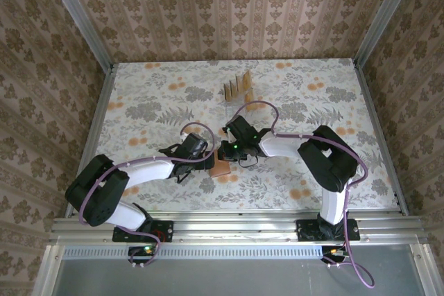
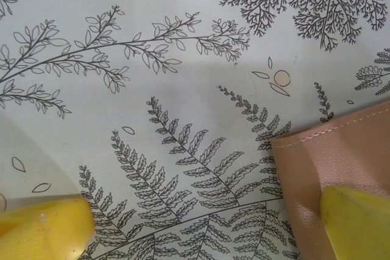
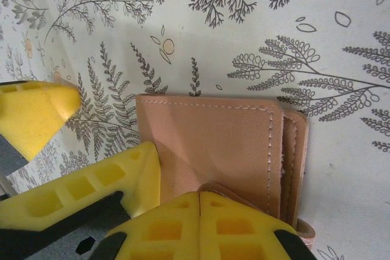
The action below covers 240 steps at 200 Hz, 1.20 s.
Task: Put the credit cards into the card holder
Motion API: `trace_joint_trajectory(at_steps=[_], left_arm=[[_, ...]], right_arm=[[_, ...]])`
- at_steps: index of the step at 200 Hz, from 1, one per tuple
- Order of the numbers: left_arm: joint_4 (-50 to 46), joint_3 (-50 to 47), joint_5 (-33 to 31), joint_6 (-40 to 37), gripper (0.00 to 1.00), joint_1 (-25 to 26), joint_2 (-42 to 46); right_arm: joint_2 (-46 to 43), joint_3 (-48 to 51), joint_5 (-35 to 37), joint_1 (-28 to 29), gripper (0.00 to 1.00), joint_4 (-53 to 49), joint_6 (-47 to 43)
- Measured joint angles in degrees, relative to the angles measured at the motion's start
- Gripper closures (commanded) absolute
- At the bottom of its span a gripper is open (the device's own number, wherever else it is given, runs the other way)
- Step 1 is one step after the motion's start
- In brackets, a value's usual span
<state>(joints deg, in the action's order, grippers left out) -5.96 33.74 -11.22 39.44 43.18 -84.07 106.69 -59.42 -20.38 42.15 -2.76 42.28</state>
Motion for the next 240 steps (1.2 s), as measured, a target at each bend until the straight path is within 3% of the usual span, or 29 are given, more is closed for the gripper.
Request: trace_joint_trajectory(at_steps=[240], left_arm=[[0.0, 0.1, -0.5, 0.0, 0.00, 0.3, -0.2]], right_arm=[[-2.4, 2.0, -3.2, 0.4, 1.00, 2.3, -0.5]])
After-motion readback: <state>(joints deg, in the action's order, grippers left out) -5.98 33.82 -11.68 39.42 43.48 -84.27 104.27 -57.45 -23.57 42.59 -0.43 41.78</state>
